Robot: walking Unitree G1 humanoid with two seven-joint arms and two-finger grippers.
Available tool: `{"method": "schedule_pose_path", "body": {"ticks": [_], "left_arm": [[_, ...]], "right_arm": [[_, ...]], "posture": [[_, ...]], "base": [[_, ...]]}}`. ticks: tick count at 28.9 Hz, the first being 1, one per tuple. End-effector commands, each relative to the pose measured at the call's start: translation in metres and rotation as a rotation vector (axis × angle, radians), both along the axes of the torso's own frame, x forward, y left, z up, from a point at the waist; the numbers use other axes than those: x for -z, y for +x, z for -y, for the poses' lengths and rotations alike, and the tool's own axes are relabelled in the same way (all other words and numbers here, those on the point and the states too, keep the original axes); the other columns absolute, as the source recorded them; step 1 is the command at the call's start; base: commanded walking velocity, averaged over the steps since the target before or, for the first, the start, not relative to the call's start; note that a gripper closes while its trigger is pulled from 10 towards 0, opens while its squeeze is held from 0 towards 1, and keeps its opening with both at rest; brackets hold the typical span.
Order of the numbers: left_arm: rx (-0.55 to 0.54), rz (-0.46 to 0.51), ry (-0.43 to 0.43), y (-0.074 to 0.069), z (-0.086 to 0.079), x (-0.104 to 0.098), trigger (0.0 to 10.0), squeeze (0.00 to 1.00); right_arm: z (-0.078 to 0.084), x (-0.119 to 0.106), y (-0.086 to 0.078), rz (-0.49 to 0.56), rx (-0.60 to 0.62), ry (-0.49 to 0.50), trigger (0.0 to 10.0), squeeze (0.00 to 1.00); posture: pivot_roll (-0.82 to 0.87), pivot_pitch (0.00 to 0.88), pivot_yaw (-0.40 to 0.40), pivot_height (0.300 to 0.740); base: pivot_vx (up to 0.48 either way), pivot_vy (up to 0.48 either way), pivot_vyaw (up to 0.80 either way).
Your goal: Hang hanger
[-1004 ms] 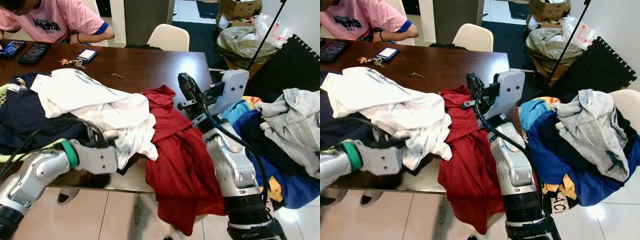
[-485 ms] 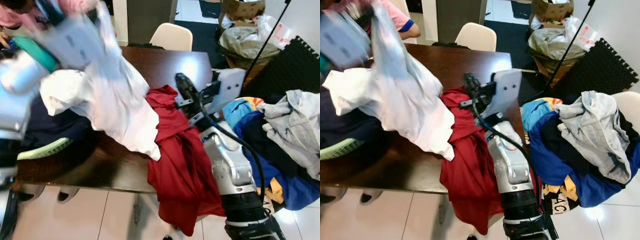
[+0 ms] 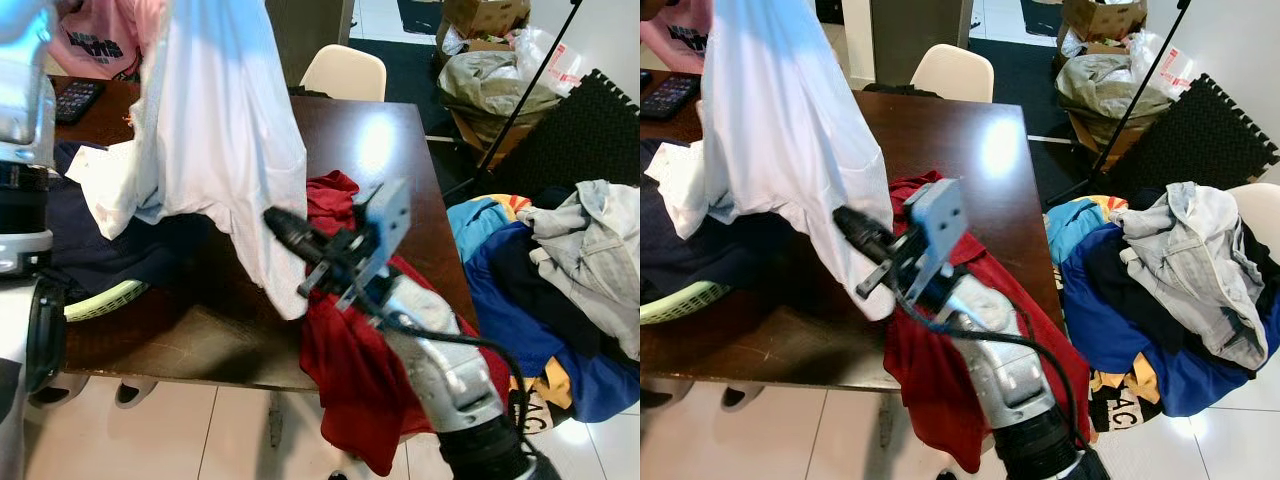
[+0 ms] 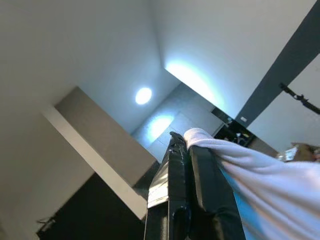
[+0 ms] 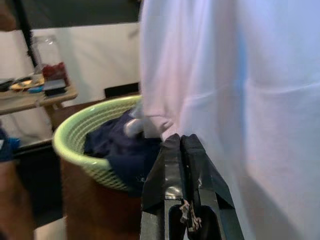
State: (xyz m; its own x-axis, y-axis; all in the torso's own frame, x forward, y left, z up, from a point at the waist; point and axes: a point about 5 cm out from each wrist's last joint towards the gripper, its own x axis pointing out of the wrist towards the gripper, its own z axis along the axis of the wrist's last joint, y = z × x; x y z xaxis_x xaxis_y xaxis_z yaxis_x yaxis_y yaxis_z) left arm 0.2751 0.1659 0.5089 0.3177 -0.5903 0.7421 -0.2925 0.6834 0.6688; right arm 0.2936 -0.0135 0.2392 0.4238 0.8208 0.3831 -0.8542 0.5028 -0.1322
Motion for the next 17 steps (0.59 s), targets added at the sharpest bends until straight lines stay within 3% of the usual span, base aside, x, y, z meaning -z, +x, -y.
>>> {"method": "schedule_pose_path", "body": {"ticks": [1,6,17], "left_arm": [[0.019,0.041,-0.003,-0.011,-0.002,-0.006,10.0,0.0],[0.014,0.045,0.005,-0.011,-0.006,-0.008,10.0,0.0],[0.017,0.038,0.012,-0.008,-0.004,-0.008,10.0,0.0]], "right_arm": [[-0.007,0.004,0.0,0.011,-0.012,-0.024,10.0,0.0],[-0.02,0.011,0.015,-0.032,0.139,0.007,10.0,0.0],[-0.026,0.01,0.02,-0.135,0.231,0.078,10.0,0.0]], "posture": [[0.06,0.146,0.023,0.74],[0.07,0.144,0.007,0.74],[0.08,0.141,0.004,0.74]], "base": [[0.0,0.0,0.0],[0.0,0.0,0.0],[0.0,0.0,0.0]]}}
